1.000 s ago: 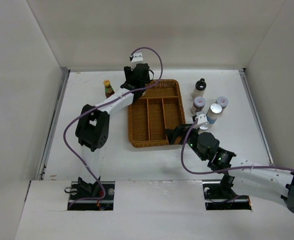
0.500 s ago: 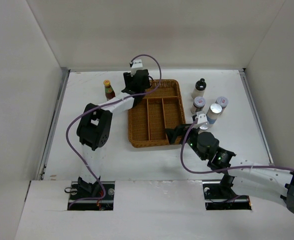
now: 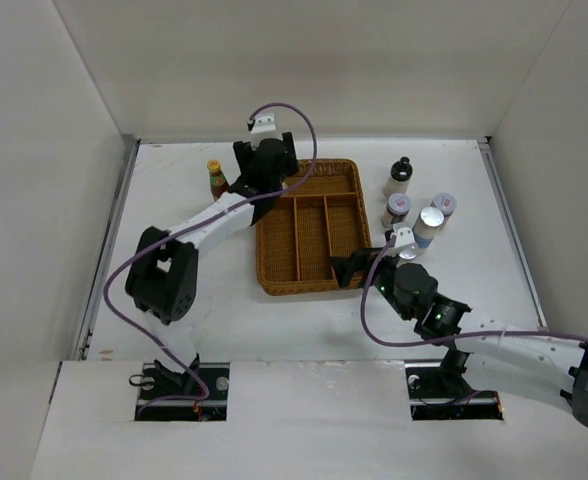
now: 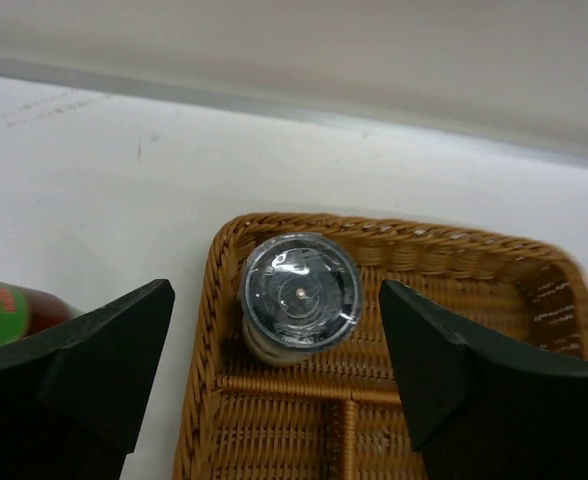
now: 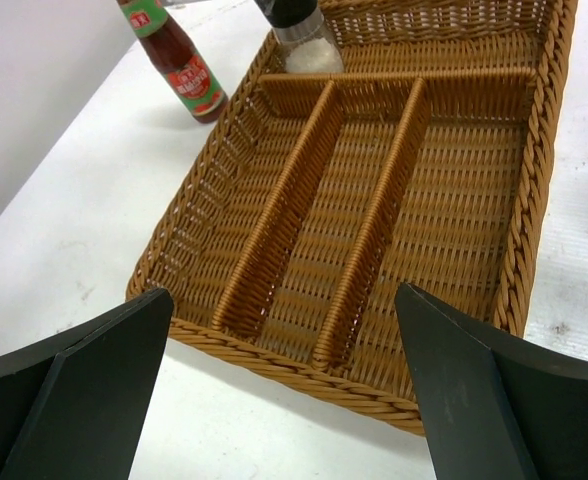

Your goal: Organize the condiment bottles

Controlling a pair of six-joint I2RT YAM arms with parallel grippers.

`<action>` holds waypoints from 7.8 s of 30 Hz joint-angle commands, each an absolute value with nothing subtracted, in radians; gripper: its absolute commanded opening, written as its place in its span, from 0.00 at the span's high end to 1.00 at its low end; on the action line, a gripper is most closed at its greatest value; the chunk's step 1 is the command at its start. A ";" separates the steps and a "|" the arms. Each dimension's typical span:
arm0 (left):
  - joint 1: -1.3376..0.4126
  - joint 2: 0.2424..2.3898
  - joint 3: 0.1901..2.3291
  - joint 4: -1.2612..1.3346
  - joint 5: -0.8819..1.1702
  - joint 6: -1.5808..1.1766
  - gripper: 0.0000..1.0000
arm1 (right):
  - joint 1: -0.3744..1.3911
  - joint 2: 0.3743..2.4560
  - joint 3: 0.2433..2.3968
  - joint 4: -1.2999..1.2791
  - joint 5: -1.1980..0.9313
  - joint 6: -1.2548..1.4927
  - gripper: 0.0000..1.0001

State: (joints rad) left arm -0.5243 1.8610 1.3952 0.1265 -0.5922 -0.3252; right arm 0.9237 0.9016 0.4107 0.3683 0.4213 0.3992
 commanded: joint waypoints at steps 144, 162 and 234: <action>-0.593 0.962 0.147 0.758 -0.796 -0.726 0.00 | 0.728 0.887 0.727 -0.433 0.836 0.636 0.00; -0.593 1.011 0.149 0.790 -0.775 -0.733 0.00 | 0.614 0.954 0.759 -0.301 0.781 0.554 0.41; -0.591 1.100 0.178 0.818 -0.627 -0.761 0.00 | 0.340 1.140 0.864 -0.169 0.724 0.385 0.00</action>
